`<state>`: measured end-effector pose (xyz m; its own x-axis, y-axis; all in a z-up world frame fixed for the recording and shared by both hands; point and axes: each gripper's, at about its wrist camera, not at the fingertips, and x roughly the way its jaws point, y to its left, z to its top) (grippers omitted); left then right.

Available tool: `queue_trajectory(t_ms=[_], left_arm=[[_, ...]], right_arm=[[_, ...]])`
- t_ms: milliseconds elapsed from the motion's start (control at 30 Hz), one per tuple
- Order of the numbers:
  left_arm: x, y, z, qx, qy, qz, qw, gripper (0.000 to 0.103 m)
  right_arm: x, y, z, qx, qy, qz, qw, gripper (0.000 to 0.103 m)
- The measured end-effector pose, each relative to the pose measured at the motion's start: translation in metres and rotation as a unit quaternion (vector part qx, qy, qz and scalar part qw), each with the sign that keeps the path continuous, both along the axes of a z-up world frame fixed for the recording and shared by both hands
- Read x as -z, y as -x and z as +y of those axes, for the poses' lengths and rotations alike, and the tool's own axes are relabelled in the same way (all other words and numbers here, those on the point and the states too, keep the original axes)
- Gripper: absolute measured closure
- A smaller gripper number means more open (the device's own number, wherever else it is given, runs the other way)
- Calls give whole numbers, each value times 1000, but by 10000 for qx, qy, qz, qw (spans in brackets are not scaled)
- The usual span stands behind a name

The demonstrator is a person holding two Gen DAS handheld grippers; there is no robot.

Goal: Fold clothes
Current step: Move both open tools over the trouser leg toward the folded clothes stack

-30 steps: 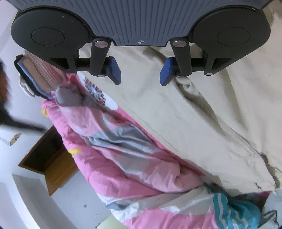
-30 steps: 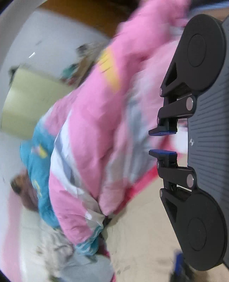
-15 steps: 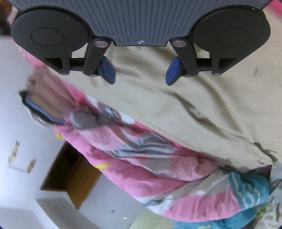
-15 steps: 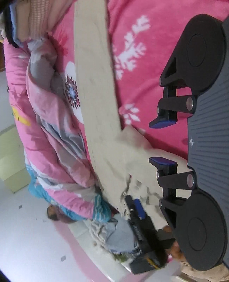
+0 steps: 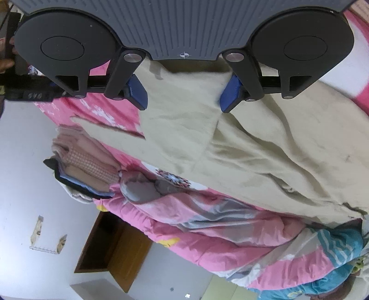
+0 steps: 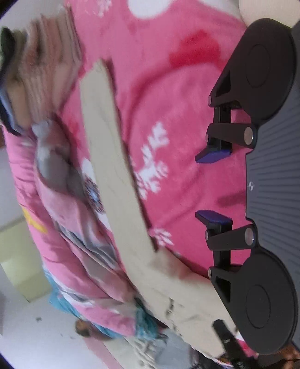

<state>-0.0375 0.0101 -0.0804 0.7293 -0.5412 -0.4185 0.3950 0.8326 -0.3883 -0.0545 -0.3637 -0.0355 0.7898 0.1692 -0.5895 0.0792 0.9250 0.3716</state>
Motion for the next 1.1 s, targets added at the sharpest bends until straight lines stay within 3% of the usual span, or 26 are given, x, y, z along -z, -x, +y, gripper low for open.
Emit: queue_trajectory(t_ms=[167, 433, 533, 800, 1100], left_arm=[[-1, 4, 1, 4, 60, 19, 10000, 33], [4, 12, 2, 120, 166, 47, 9998, 32], [5, 14, -1, 248, 184, -6, 9995, 32], [10, 24, -11, 705, 176, -273, 9970, 30], [14, 35, -24, 1157, 42, -492, 9921, 26]], right_arm=[[-8, -2, 20, -547, -408, -348, 9971, 31], [2, -36, 67, -1291, -1012, 16, 9864, 24], [2, -45, 81, -1487, -1117, 28, 9825, 17], [1, -63, 118, -1875, -684, 130, 9798, 7], [11, -61, 128, -1992, -373, 246, 9789, 11]])
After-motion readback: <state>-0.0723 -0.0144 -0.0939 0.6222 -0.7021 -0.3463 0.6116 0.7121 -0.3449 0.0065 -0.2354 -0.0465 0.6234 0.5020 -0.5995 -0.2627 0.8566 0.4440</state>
